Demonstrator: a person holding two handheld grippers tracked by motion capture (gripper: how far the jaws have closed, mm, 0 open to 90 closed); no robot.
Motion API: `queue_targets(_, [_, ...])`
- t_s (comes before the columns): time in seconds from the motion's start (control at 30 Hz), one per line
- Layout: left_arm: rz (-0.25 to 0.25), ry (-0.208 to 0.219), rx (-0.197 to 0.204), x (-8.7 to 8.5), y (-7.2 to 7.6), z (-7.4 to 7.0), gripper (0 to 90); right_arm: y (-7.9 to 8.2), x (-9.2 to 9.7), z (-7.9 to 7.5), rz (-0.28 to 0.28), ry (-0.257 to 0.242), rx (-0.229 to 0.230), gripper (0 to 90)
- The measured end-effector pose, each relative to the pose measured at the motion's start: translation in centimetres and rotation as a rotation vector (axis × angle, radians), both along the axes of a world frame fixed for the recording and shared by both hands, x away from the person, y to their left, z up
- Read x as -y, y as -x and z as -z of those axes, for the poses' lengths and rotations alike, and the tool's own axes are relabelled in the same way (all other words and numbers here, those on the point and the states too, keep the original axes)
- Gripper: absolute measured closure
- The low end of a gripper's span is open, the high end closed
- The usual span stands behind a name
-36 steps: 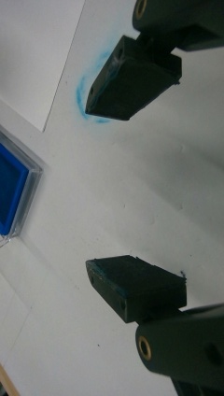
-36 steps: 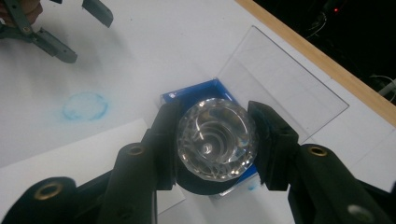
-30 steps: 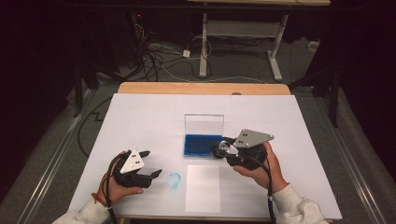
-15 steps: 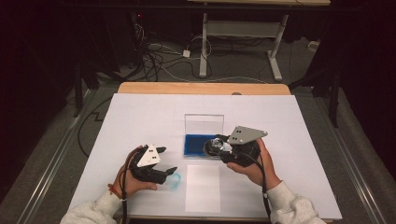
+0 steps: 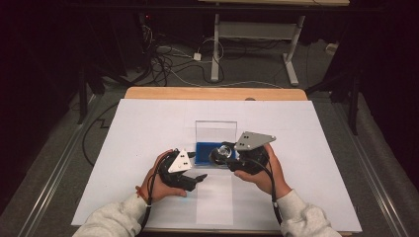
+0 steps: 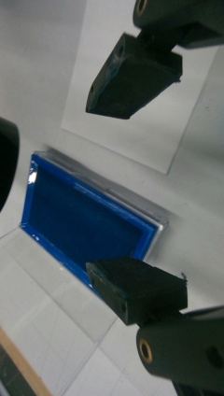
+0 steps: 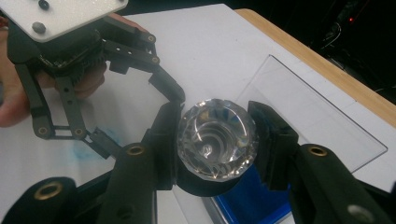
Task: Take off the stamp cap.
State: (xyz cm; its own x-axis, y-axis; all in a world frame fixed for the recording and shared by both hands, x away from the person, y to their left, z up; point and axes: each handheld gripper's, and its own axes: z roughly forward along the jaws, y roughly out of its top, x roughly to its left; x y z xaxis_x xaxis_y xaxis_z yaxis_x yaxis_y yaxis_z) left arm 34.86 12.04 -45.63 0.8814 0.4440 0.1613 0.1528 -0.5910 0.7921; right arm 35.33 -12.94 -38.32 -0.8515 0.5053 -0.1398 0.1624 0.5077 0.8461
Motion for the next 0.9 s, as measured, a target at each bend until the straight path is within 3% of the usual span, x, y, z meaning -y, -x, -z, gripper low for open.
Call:
queue_targets(0.07, [0.005,0.028,-0.005,0.2,-0.3,-0.2,22.4,-0.2,0.0,-0.1,0.003,-0.009,0.002,57.2])
queue_targets(0.2, [0.014,0.038,-0.001,1.0,-0.6,-0.5,22.8,0.0,-0.1,-0.2,0.005,-0.013,0.001,57.2])
queue_targets(0.57, [0.028,0.038,0.023,1.9,0.1,-1.1,24.0,0.4,-0.4,0.3,-0.014,-0.068,-0.033,57.2])
queue_targets(0.9, [0.058,0.044,0.01,2.3,0.5,-1.1,30.0,0.7,-1.2,1.1,-0.043,-0.062,-0.049,57.2])
